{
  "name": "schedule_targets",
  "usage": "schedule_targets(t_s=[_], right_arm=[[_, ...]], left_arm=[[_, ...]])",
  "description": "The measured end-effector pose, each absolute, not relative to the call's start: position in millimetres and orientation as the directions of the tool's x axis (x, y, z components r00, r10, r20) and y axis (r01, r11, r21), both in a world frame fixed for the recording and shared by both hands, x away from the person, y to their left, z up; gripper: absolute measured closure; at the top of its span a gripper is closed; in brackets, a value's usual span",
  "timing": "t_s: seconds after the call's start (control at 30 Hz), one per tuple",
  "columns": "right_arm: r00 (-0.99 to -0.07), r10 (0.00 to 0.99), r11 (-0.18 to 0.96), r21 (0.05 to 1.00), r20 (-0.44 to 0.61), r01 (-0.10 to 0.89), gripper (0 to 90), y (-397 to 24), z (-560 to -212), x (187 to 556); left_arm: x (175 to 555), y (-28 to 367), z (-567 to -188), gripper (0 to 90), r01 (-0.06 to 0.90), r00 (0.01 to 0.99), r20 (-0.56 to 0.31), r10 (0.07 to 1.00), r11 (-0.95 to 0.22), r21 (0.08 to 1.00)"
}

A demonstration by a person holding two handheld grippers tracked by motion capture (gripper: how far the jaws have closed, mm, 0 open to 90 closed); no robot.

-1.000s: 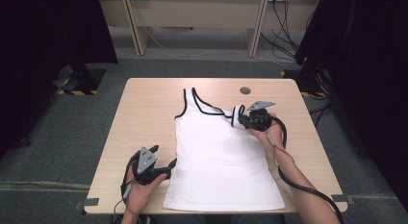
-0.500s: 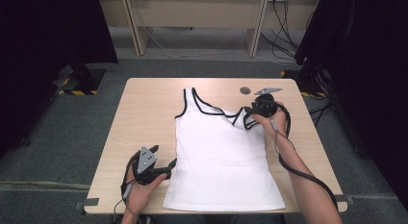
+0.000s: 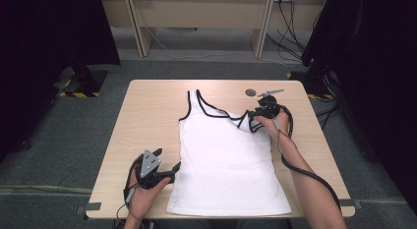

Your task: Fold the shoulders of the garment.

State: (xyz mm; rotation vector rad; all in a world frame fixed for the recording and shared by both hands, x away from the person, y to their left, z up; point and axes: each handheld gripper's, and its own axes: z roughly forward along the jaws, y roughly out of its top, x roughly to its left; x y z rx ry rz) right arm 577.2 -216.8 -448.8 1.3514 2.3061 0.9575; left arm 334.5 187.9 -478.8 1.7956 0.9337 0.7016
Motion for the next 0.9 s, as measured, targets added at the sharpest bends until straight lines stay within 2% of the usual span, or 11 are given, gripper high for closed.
schedule_targets(t_s=[0.47,0.6,0.63,0.73,0.9], right_arm=[[-0.518,0.851,0.345,0.653,0.085,0.674,59.0,-216.3,-462.6,576.1],[-0.516,0.850,0.329,0.659,0.106,0.677,64.1,-218.2,-463.7,575.6],[-0.518,0.849,0.331,0.662,0.101,0.673,72.6,-218.8,-463.1,574.7],[-0.510,0.854,0.316,0.678,0.101,0.663,79.9,-220.7,-461.4,573.4],[-0.521,0.848,0.318,0.691,0.099,0.649,83.8,-220.8,-458.6,571.5]], left_arm=[[334.4,187.4,-478.8,16.6,0.287,0.542,0.059,0.838,-0.251,0.924],[334.4,187.2,-478.8,16.6,0.287,0.542,0.060,0.838,-0.252,0.924],[334.3,187.1,-478.8,16.6,0.287,0.541,0.060,0.839,-0.251,0.924],[334.2,187.2,-478.8,16.6,0.287,0.541,0.060,0.839,-0.251,0.925],[334.4,186.9,-478.8,16.6,0.289,0.541,0.059,0.839,-0.251,0.924]])
